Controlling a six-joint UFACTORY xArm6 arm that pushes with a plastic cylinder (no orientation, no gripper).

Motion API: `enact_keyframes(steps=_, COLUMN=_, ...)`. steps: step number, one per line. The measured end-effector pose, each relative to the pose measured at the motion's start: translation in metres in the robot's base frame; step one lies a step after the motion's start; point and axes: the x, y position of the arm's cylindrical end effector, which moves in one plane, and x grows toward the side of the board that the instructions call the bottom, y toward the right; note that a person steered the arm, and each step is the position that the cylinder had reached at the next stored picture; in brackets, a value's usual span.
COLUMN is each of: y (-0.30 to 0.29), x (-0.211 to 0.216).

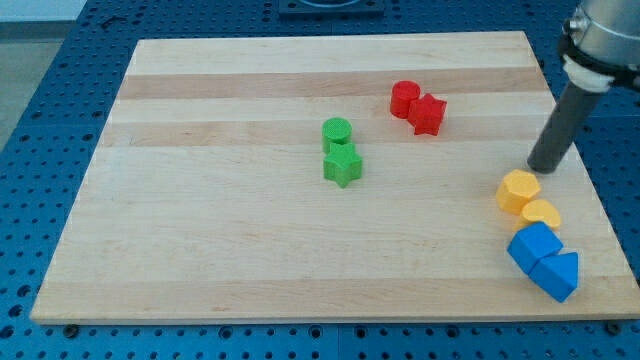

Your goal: Slide the red star to the green circle

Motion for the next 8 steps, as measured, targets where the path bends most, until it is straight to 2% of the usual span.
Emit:
enact_keyframes(steps=1, y=-0.004, x=-0.050)
enact_keyframes(steps=2, y=-0.022, x=-0.075)
enact_keyframes(steps=4, y=-0.082, x=-0.076)
enact_keyframes(steps=7, y=-0.129, x=-0.097)
enact_keyframes(steps=8, y=-0.155, x=-0.090)
